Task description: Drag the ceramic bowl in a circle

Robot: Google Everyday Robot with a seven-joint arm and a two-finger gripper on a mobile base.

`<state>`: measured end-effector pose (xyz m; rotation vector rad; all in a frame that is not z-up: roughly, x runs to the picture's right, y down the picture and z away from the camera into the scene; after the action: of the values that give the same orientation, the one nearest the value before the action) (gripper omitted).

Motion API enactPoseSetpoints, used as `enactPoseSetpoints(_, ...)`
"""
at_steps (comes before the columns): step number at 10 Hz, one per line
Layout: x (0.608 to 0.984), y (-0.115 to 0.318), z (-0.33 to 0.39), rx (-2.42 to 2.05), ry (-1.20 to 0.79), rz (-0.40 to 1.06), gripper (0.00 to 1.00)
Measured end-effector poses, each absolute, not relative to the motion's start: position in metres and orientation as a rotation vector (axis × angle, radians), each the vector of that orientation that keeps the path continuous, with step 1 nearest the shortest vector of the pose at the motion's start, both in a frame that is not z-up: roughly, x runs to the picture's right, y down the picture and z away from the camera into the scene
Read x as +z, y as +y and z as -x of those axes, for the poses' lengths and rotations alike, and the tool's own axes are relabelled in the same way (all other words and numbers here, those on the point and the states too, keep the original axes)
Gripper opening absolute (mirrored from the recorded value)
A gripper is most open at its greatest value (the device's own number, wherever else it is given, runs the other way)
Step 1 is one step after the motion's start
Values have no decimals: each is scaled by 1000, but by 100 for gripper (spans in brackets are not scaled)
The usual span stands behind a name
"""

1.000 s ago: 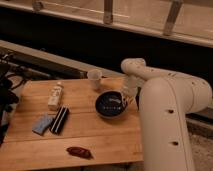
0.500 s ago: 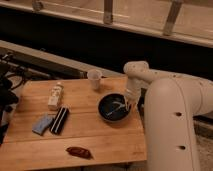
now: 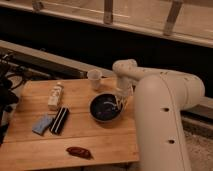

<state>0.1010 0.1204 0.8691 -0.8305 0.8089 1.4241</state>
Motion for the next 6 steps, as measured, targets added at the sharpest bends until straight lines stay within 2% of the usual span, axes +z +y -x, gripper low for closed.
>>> enactPoseSetpoints(6,857,139,-7,1099,742,932,0)
